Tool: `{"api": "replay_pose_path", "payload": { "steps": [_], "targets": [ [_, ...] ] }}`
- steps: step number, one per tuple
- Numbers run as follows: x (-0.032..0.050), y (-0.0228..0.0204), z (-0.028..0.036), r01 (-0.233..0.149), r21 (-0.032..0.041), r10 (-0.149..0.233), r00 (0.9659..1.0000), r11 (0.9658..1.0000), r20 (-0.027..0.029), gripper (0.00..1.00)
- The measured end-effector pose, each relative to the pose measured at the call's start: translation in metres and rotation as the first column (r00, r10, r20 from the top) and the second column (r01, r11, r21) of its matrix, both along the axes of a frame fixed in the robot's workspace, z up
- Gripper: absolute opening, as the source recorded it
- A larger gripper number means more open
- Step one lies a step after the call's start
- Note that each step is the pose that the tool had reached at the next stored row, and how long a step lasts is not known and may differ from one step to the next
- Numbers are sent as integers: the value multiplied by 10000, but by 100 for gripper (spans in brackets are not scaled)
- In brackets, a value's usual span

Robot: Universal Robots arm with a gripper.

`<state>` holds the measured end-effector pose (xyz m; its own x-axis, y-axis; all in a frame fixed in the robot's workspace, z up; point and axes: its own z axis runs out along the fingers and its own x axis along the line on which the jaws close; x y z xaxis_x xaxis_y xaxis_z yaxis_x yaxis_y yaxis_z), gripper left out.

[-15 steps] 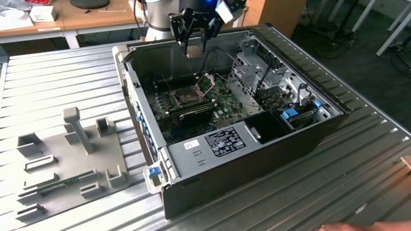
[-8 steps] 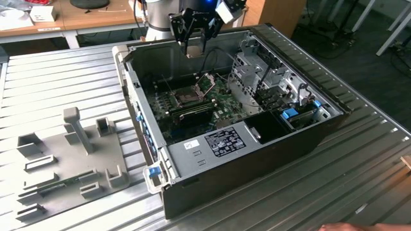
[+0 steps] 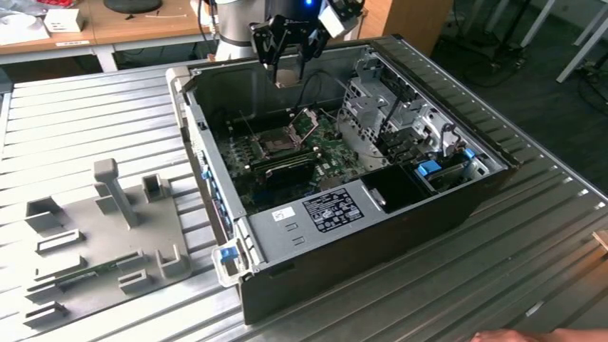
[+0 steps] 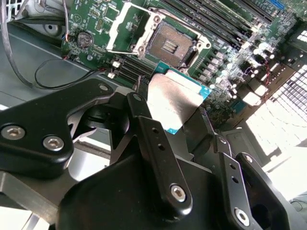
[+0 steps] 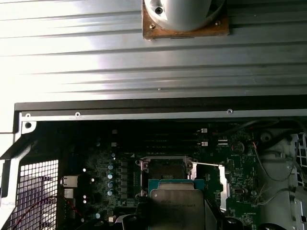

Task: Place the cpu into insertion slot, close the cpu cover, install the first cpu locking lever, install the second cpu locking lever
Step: 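Place the cpu into insertion slot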

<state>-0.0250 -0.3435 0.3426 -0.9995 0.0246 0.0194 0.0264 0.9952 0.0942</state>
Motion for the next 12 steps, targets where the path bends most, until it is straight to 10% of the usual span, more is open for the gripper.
{"api": "replay_pose_path", "payload": {
  "steps": [12],
  "targets": [
    [0,0,-197,0,3,0,10000,10000,0,54]
  ]
}}
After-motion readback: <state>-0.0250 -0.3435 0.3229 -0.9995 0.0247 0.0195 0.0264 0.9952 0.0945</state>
